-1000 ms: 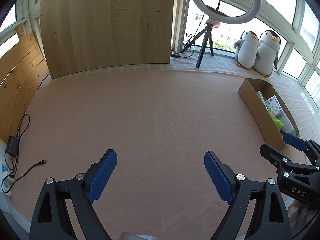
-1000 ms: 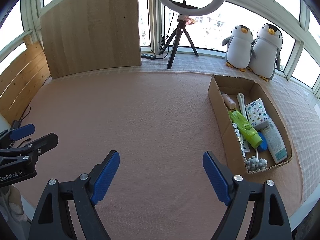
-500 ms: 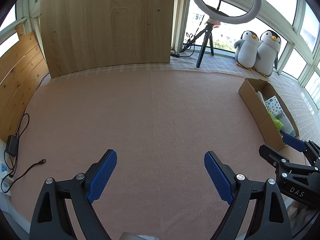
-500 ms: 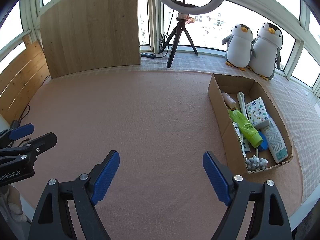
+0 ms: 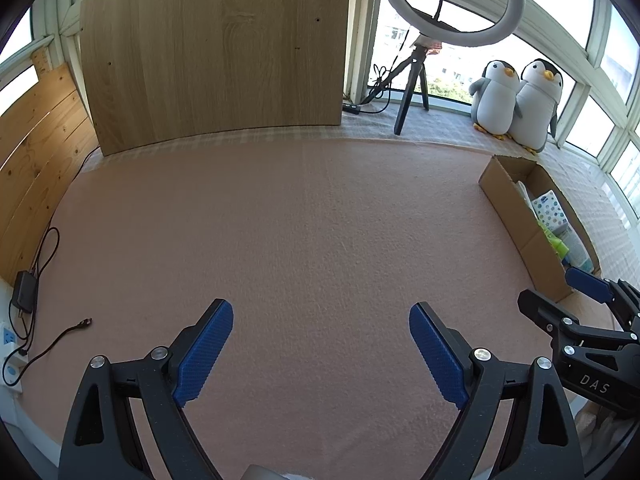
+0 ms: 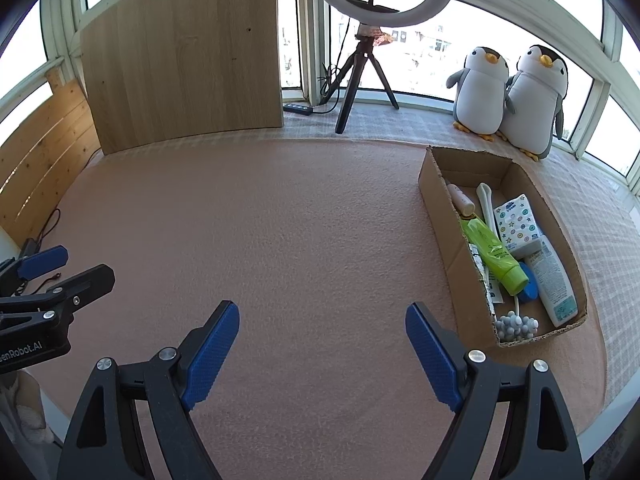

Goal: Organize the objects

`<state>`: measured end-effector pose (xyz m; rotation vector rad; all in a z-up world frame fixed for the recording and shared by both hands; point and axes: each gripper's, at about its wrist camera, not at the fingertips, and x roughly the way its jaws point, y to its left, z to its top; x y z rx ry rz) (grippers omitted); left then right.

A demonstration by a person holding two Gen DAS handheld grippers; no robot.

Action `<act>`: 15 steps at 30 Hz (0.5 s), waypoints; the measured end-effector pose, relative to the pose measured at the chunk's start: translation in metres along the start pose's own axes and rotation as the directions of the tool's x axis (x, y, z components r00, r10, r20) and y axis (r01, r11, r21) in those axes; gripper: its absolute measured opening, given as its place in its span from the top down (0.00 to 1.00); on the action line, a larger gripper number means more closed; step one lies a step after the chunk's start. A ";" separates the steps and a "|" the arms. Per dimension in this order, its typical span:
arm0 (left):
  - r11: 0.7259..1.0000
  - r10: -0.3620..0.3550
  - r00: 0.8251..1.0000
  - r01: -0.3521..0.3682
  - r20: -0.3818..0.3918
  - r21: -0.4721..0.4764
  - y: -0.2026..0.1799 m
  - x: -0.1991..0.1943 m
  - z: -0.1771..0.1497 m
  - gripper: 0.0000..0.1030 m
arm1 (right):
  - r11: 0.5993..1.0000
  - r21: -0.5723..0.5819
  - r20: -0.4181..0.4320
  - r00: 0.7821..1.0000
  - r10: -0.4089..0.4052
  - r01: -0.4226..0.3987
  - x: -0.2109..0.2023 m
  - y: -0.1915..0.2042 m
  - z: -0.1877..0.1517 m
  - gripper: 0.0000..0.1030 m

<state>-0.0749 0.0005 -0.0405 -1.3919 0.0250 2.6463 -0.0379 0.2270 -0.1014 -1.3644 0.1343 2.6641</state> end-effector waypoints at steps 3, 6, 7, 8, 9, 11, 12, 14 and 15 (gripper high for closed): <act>1.000 0.001 1.000 -0.001 0.001 -0.004 0.001 0.002 -0.001 0.11 | 1.000 -0.003 -0.004 1.000 -0.001 0.001 0.001 0.001 0.000 0.20; 1.000 0.001 1.000 -0.001 0.000 -0.001 0.002 0.004 -0.002 0.11 | 1.000 -0.005 -0.009 1.000 -0.002 0.002 0.003 0.001 0.000 0.20; 1.000 0.002 1.000 -0.002 0.001 -0.001 0.003 0.005 -0.003 0.11 | 1.000 -0.006 -0.011 1.000 -0.002 0.002 0.004 0.002 0.000 0.20; 1.000 0.000 1.000 0.000 -0.002 0.000 0.003 0.006 -0.003 0.11 | 1.000 -0.007 -0.013 1.000 -0.002 0.002 0.005 0.002 0.000 0.20; 1.000 0.001 1.000 -0.001 -0.006 0.000 0.004 0.007 -0.004 0.11 | 1.000 -0.008 -0.015 1.000 -0.002 0.002 0.006 0.003 0.000 0.20; 1.000 0.005 1.000 -0.005 -0.015 -0.005 0.006 0.011 -0.004 0.11 | 1.000 -0.011 -0.020 1.000 -0.003 0.002 0.008 0.004 0.000 0.20; 1.000 0.005 1.000 -0.005 -0.021 -0.007 0.007 0.013 -0.005 0.11 | 1.000 -0.012 -0.023 1.000 -0.003 0.003 0.010 0.004 -0.001 0.20; 1.000 0.006 1.000 -0.006 -0.030 -0.012 0.010 0.018 -0.006 0.10 | 1.000 -0.013 -0.030 1.000 -0.004 0.004 0.013 0.006 -0.002 0.20; 1.000 0.007 0.999 -0.008 -0.035 -0.013 0.011 0.020 -0.007 0.10 | 1.000 -0.014 -0.033 0.999 -0.004 0.004 0.015 0.006 -0.002 0.20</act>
